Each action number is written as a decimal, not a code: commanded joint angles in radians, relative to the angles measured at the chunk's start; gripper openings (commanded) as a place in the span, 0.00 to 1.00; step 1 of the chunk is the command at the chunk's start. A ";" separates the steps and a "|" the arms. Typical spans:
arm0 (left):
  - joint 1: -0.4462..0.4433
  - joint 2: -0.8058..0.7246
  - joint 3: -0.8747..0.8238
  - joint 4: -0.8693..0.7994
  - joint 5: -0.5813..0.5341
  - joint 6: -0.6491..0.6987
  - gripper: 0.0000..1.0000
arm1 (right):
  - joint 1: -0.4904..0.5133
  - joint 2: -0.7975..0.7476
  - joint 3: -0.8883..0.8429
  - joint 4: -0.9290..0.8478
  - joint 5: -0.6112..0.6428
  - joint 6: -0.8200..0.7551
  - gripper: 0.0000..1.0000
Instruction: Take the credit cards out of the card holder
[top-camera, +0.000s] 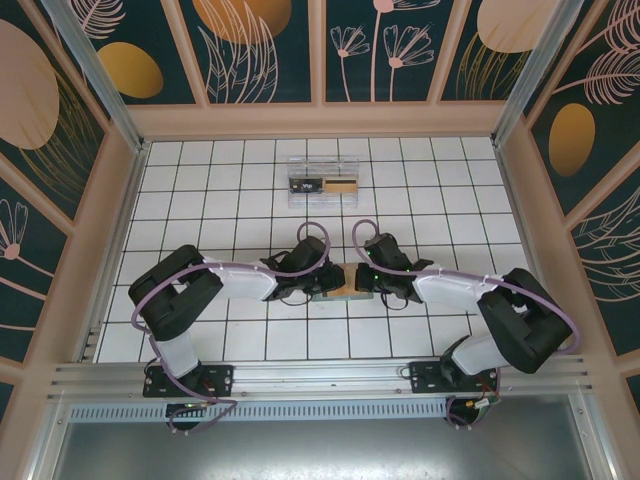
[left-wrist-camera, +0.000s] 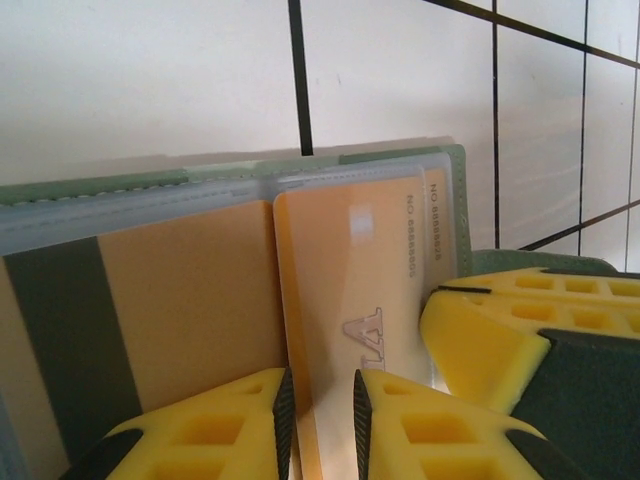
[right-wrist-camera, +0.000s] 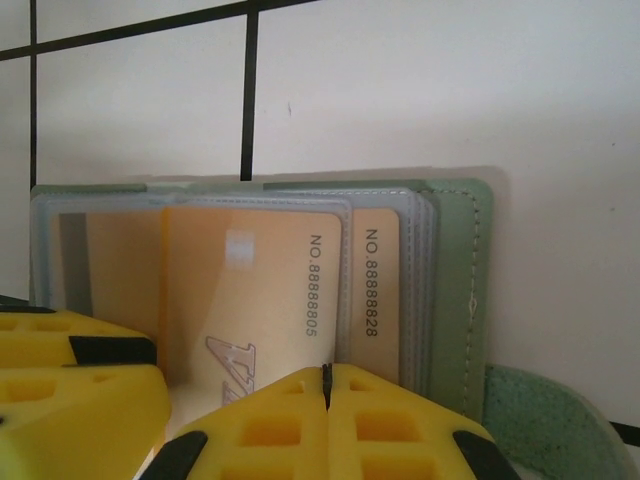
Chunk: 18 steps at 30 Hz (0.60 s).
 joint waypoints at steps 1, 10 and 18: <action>-0.004 0.033 0.022 -0.069 -0.028 -0.006 0.26 | 0.022 -0.008 -0.038 -0.053 -0.017 0.029 0.00; -0.006 0.030 -0.002 0.022 0.021 -0.017 0.19 | 0.023 0.002 -0.039 -0.046 -0.017 0.030 0.00; -0.006 0.002 -0.014 0.015 0.004 -0.019 0.12 | 0.020 0.029 -0.027 -0.065 0.024 0.028 0.01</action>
